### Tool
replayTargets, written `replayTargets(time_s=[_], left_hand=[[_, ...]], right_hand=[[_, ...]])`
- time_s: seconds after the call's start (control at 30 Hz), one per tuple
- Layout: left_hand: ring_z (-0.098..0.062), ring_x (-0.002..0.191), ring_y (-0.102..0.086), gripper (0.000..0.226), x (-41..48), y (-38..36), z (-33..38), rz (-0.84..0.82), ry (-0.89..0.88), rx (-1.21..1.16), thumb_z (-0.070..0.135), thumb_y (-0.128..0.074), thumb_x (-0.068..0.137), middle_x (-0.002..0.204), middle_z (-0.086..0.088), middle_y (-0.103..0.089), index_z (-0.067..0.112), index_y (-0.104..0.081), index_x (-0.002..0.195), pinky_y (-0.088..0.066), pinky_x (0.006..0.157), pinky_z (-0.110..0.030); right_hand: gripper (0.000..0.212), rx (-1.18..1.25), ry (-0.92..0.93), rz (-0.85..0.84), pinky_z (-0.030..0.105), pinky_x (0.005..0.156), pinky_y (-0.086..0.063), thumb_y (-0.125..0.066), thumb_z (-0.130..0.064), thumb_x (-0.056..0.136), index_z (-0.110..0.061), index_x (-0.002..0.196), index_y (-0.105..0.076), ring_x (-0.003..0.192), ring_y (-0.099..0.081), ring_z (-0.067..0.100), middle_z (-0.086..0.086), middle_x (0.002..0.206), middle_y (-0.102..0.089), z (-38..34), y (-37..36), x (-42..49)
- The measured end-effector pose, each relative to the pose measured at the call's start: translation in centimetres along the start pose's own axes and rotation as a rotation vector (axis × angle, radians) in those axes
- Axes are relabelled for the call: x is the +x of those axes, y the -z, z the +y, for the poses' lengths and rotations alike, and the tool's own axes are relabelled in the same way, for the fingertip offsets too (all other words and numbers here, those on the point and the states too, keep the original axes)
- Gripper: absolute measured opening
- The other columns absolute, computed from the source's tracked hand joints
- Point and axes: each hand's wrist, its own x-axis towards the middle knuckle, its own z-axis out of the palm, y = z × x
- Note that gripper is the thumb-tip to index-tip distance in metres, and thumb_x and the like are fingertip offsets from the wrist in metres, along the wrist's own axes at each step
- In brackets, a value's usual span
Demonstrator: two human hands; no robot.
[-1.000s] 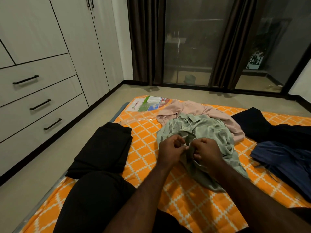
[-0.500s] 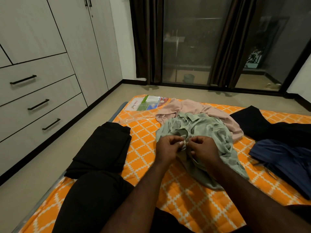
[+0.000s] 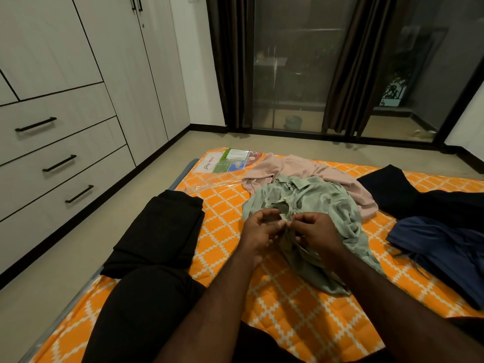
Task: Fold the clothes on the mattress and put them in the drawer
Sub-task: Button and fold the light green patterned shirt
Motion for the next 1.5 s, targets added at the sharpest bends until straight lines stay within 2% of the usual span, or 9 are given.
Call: replayTargets(time_s=[0.3,0.57,0.67,0.8,1.0,1.2,1.33,1.43,1.5], left_hand=[[-0.02,0.08,-0.073,0.029,-0.3,-0.3,0.5,-0.011,0.011,-0.071,-0.005,-0.075,0.084,0.095,-0.01,-0.073,0.001,-0.068,0.111,-0.059,0.065,-0.03],[-0.02,0.067,-0.069,0.022,-0.4,-0.7,0.1,0.088,0.001,-0.08,-0.011,-0.073,0.08,0.077,-0.011,-0.07,-0.004,-0.07,0.101,-0.054,0.054,-0.027],[-0.018,0.064,-0.069,0.02,-0.3,-0.8,-0.1,0.115,-0.003,-0.097,-0.013,-0.071,0.08,0.075,-0.01,-0.071,-0.002,-0.07,0.097,-0.054,0.054,-0.027],[-0.02,0.064,-0.066,0.019,0.2,-0.4,-0.4,0.094,0.026,-0.091,-0.013,-0.069,0.083,0.076,-0.011,-0.069,-0.001,-0.069,0.097,-0.054,0.053,-0.027],[-0.02,0.068,-0.069,0.014,0.5,-0.4,-0.9,0.053,0.01,-0.041,-0.008,-0.069,0.087,0.078,-0.011,-0.071,0.0,-0.07,0.098,-0.055,0.059,-0.029],[-0.022,0.073,-0.071,0.011,0.6,-0.9,-1.3,0.089,-0.131,0.184,-0.005,-0.073,0.085,0.078,-0.01,-0.073,0.004,-0.073,0.092,-0.06,0.067,-0.033],[-0.028,0.077,-0.073,0.015,1.0,-0.7,-1.7,0.089,-0.253,0.393,0.001,-0.076,0.082,0.08,-0.012,-0.074,0.011,-0.075,0.093,-0.062,0.072,-0.043],[-0.031,0.076,-0.071,0.037,1.1,-0.5,-1.4,0.018,-0.314,0.467,-0.001,-0.069,0.087,0.08,-0.013,-0.07,0.025,-0.07,0.115,-0.062,0.072,-0.044],[-0.026,0.076,-0.07,0.056,1.4,-0.1,-1.0,-0.117,-0.298,0.53,-0.003,-0.062,0.091,0.093,-0.017,-0.071,0.034,-0.062,0.134,-0.06,0.071,-0.042]], right_hand=[[0.009,-0.112,0.052,0.041,0.019,0.046,-0.048,-0.07,-0.003,0.092,0.001,0.085,-0.076,0.053,-0.066,0.008,0.006,0.065,-0.071,-0.3,0.3,-0.2],[0.011,-0.77,0.346,0.16,0.014,0.053,-0.046,-0.076,-0.021,0.085,-0.024,0.075,-0.075,0.061,-0.064,0.0,-0.01,0.066,-0.07,0.2,0.1,0.0],[0.005,-0.746,0.369,0.148,0.019,0.057,-0.053,-0.077,-0.021,0.086,-0.025,0.083,-0.078,0.064,-0.067,-0.001,-0.012,0.07,-0.073,0.1,0.0,-0.2],[0.014,-0.641,0.343,0.087,0.012,0.06,-0.053,-0.08,-0.013,0.082,-0.025,0.086,-0.082,0.068,-0.068,-0.008,-0.02,0.07,-0.072,-0.3,0.1,-0.4],[0.01,-0.582,0.288,0.148,0.034,0.063,-0.062,-0.081,-0.016,0.08,-0.023,0.087,-0.084,0.064,-0.071,-0.001,-0.012,0.073,-0.076,0.0,-0.1,0.1],[0.005,-0.599,0.24,0.229,0.031,0.056,-0.061,-0.085,-0.021,0.076,-0.025,0.076,-0.083,0.056,-0.068,0.0,-0.012,0.066,-0.073,0.2,-0.3,0.2],[0.011,-0.499,0.132,0.229,0.034,0.053,-0.061,-0.088,-0.014,0.074,-0.02,0.068,-0.081,0.054,-0.07,0.009,-0.005,0.061,-0.072,0.1,-0.3,0.2],[0.011,-0.407,0.09,0.168,0.041,0.06,-0.063,-0.088,-0.01,0.074,-0.015,0.07,-0.078,0.06,-0.073,0.016,0.001,0.065,-0.074,0.1,0.2,0.2],[0.018,-0.469,0.157,0.139,0.04,0.058,-0.062,-0.088,-0.012,0.072,-0.015,0.075,-0.071,0.062,-0.072,0.018,0.003,0.067,-0.072,0.2,0.4,0.3]])
